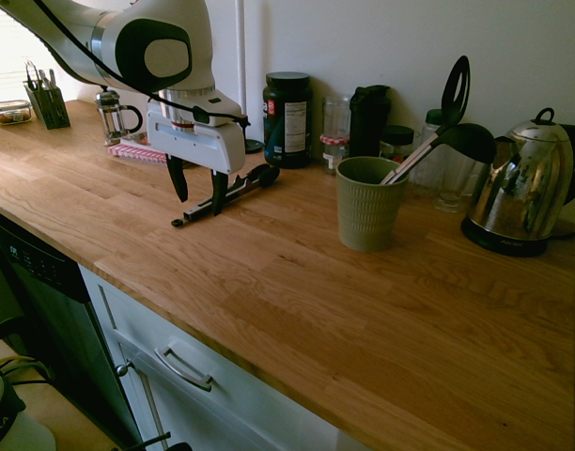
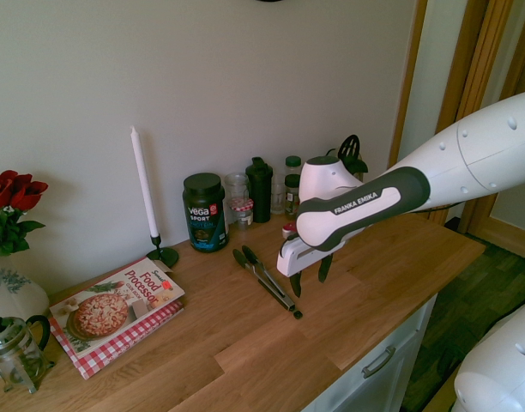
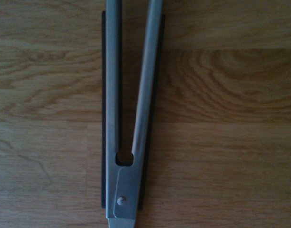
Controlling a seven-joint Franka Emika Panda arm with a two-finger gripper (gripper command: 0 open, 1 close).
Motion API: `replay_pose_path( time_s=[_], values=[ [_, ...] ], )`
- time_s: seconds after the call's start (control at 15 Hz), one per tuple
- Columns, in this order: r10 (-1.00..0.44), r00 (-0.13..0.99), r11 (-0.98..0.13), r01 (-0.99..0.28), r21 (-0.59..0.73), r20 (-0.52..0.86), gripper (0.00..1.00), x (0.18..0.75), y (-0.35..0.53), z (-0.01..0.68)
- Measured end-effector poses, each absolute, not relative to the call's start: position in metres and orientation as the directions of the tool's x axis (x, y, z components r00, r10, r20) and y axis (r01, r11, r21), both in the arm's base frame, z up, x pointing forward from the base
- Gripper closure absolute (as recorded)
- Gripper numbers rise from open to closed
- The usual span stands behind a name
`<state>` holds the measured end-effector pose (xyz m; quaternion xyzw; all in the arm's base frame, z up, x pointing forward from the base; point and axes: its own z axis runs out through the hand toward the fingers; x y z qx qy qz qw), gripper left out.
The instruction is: Put the tongs back in the holder
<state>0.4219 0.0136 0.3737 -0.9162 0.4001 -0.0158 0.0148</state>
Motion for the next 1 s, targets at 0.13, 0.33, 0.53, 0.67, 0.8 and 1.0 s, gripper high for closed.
replay_pose_path(
  time_s=[0.13,0.33,0.53,0.67,0.8,1.0],
  values=[
    [-0.736,0.676,-0.676,-0.735,-0.042,0.017,0.0,0.423,0.014,0.374],
    [-0.742,0.667,-0.67,-0.737,-0.091,0.065,0.0,0.453,0.03,0.404],
    [-0.745,0.658,-0.667,-0.737,-0.109,0.106,0.0,0.505,0.071,0.433],
    [-0.749,0.653,-0.663,-0.742,-0.099,0.115,0.0,0.534,0.093,0.426],
    [-0.752,0.65,-0.658,-0.748,-0.079,0.114,0.0,0.553,0.106,0.408],
    [-0.767,0.629,-0.64,-0.763,-0.087,0.127,1.0,0.568,0.107,0.393]
  ],
)
